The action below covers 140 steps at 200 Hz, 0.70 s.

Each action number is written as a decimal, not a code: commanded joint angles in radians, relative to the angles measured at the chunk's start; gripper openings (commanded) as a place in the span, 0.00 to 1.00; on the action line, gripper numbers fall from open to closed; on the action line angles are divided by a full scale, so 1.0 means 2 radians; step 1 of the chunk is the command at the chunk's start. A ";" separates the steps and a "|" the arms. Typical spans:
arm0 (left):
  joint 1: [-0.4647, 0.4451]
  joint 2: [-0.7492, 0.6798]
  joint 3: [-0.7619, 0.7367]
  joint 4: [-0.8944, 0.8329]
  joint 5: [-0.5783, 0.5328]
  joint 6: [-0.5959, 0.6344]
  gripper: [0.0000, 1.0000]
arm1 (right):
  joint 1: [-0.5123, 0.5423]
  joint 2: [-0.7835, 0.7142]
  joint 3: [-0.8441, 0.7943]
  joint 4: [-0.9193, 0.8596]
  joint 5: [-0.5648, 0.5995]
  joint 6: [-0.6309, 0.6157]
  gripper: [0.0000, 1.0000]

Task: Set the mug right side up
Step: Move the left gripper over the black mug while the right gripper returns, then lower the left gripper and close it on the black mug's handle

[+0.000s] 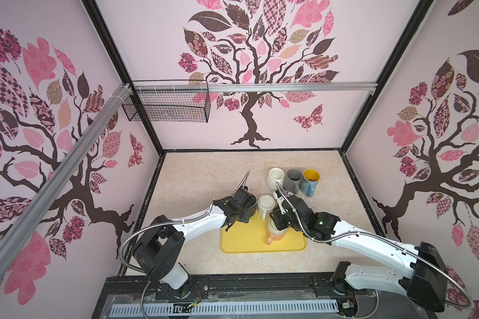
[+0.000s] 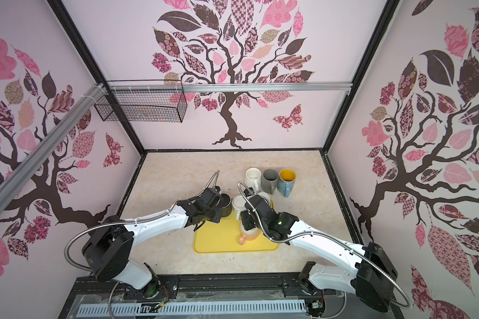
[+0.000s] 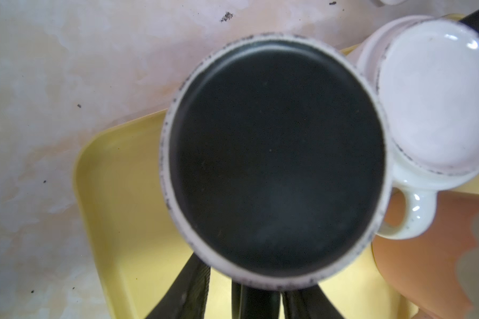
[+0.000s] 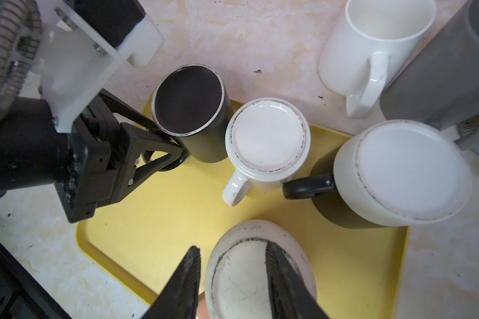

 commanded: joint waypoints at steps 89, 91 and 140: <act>-0.005 0.014 0.029 0.005 -0.024 0.012 0.31 | 0.002 -0.013 -0.001 0.014 -0.017 0.003 0.43; -0.005 0.014 0.029 0.005 -0.024 0.012 0.31 | 0.002 -0.014 -0.002 0.015 -0.017 0.004 0.43; -0.012 0.015 0.027 0.004 -0.049 0.005 0.19 | 0.001 -0.019 -0.018 0.031 -0.027 0.015 0.43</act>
